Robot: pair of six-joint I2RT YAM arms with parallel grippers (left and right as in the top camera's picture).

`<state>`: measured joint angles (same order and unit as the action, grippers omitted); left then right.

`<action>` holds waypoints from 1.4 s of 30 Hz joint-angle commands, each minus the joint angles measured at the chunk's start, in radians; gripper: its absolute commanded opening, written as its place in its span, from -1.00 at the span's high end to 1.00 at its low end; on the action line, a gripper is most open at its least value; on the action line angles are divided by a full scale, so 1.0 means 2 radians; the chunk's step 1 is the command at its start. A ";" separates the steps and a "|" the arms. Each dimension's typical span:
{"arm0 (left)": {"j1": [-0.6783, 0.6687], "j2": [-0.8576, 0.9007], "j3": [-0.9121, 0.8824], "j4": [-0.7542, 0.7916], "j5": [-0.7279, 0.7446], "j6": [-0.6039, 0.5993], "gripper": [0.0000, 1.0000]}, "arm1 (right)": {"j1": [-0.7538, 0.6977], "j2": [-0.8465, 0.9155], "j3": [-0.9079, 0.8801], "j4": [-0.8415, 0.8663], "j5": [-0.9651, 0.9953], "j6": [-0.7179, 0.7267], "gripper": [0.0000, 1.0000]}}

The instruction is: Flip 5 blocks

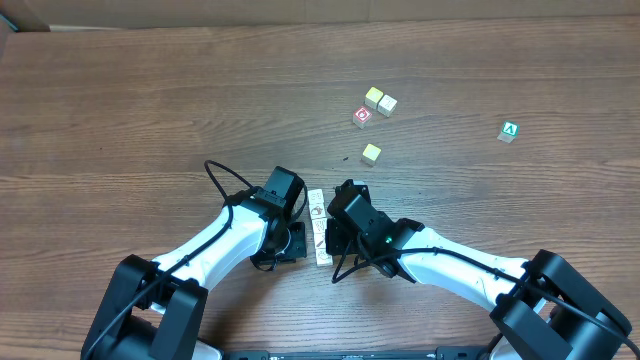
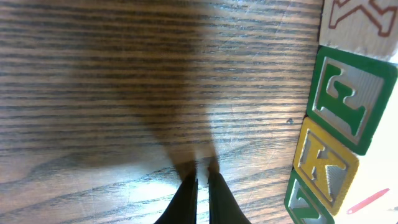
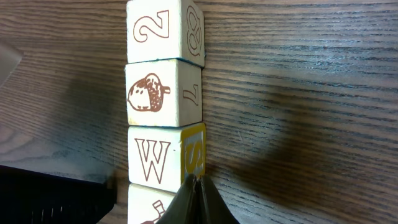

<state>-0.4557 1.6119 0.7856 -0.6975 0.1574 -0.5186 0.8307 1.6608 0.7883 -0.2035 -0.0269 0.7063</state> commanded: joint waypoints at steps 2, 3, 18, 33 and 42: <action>0.006 0.020 -0.027 -0.004 -0.028 -0.006 0.91 | -0.003 0.003 -0.002 0.002 -0.003 -0.004 0.92; 0.006 0.020 -0.027 -0.004 -0.028 -0.006 0.91 | -0.003 0.003 -0.002 0.002 -0.004 -0.004 0.92; 0.006 0.020 -0.027 0.001 -0.028 -0.006 0.91 | -0.003 0.003 -0.002 0.002 -0.006 -0.004 0.92; 0.006 -0.115 0.047 -0.040 -0.115 0.013 0.92 | -0.071 -0.022 0.000 -0.031 -0.012 -0.004 0.92; 0.005 -0.270 0.165 -0.173 -0.174 0.039 0.92 | -0.117 -0.124 0.051 -0.137 0.024 -0.056 0.92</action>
<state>-0.4492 1.1606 1.0306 -1.0031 -0.1120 -0.4782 0.6281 1.4967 0.8154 -0.4408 -0.0334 0.6373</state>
